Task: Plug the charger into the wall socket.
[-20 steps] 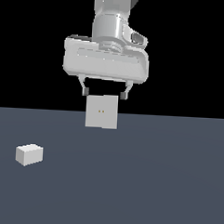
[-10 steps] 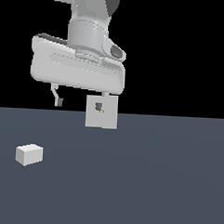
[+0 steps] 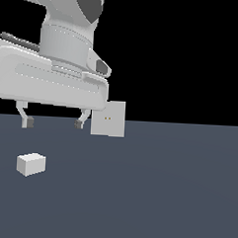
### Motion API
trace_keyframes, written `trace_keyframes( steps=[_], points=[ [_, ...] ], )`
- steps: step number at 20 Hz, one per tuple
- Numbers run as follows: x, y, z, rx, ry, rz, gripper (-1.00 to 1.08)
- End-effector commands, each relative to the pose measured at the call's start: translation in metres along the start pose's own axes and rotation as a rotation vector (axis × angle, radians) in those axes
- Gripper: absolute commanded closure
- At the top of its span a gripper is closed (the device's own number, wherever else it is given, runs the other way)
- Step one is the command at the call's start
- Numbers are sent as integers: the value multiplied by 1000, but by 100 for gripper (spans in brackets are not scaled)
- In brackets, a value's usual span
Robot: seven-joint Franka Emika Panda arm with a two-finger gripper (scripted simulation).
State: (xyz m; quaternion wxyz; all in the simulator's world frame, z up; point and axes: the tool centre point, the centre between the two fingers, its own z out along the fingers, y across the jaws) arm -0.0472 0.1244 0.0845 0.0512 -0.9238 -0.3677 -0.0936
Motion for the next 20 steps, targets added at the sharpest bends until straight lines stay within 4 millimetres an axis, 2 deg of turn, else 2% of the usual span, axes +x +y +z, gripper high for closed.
trace_keyframes(
  steps=[1, 10, 20],
  points=[
    [0, -11, 6, 6, 18, -61, -92],
    [-2, -35, 21, 22, 54, -189, -92],
    [-4, -38, 27, 24, 56, -204, -92]
  ],
)
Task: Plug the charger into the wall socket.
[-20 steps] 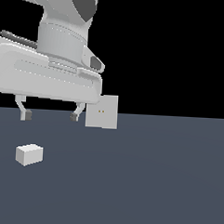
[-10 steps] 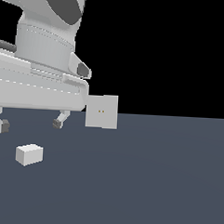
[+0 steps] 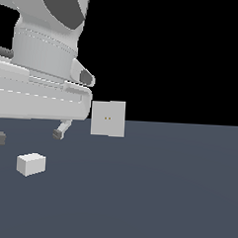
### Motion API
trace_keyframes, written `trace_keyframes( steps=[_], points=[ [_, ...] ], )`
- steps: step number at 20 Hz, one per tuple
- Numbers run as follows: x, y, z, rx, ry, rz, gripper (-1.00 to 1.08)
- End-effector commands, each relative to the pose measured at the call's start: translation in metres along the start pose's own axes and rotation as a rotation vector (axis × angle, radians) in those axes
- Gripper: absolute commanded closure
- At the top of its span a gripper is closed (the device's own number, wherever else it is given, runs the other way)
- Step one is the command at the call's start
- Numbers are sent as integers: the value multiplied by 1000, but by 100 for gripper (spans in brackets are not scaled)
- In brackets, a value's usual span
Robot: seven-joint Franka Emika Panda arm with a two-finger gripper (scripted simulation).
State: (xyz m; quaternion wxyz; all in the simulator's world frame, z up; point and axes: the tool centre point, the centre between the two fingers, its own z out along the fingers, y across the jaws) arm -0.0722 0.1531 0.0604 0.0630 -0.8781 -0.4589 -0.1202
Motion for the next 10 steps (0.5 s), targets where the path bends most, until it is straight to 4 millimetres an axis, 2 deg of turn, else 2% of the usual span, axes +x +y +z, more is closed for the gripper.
trace_keyframes(
  steps=[1, 10],
  points=[
    [-2, 0, 5, 1, -1, 0, -92],
    [-12, -1, 40, 0, -1, -5, -92]
  ],
)
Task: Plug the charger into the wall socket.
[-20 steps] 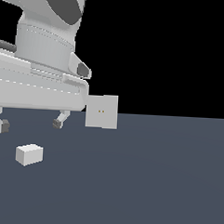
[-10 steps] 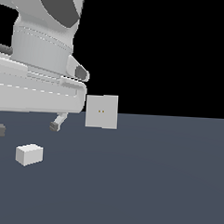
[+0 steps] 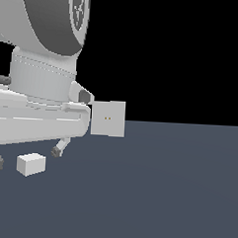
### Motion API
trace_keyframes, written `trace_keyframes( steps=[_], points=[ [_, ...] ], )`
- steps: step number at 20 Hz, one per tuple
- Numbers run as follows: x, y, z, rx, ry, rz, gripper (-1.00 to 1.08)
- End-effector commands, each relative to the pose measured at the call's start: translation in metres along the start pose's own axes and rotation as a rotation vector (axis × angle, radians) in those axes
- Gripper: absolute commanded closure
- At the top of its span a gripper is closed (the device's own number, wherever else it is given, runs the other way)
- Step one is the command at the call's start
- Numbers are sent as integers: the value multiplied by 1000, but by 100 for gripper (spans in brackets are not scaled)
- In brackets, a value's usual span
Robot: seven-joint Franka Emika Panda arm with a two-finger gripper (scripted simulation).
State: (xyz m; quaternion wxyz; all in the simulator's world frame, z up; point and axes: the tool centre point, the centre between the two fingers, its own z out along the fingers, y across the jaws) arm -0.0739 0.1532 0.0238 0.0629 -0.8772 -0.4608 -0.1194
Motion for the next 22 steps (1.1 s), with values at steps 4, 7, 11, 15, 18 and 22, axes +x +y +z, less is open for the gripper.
trace_keyframes(
  steps=[4, 7, 11, 15, 18, 22],
  points=[
    [-3, 1, 12, -1, 0, -1, -92],
    [-3, 1, 12, -1, 0, -1, 108],
    [-3, 1, 12, -1, 0, -1, 108],
    [-3, 1, 12, -1, 0, -1, 108],
    [-3, 1, 11, -2, 1, 2, 108],
    [-1, 5, 9, -10, 2, 31, 108]
  ],
)
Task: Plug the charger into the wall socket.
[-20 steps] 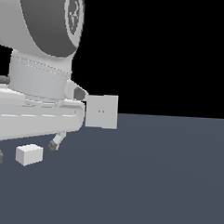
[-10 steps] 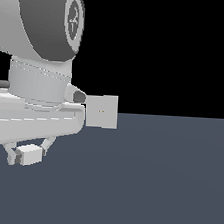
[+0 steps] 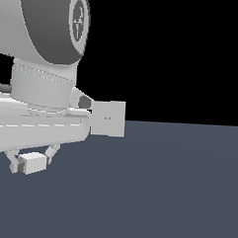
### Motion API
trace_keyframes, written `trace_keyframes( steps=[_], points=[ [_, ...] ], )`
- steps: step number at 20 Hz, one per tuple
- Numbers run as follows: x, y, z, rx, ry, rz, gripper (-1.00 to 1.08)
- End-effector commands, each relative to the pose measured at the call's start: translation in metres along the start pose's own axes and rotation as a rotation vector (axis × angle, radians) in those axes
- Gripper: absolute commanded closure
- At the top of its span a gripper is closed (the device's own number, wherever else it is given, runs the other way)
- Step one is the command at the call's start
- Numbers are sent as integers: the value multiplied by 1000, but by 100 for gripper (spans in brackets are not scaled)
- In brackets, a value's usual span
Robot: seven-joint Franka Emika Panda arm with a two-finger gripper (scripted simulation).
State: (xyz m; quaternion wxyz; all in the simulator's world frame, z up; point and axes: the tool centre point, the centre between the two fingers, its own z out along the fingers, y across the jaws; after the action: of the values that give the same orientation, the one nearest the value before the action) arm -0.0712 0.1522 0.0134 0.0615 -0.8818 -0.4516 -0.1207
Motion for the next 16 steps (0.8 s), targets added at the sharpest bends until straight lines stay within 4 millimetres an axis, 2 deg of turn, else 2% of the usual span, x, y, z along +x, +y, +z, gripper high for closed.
trace_keyframes(
  steps=[1, 8, 16],
  points=[
    [1, 3, -2, -7, 1, 23, 108],
    [6, 20, -13, -43, 4, 154, 108],
    [9, 52, -34, -110, 8, 394, 108]
  ],
)
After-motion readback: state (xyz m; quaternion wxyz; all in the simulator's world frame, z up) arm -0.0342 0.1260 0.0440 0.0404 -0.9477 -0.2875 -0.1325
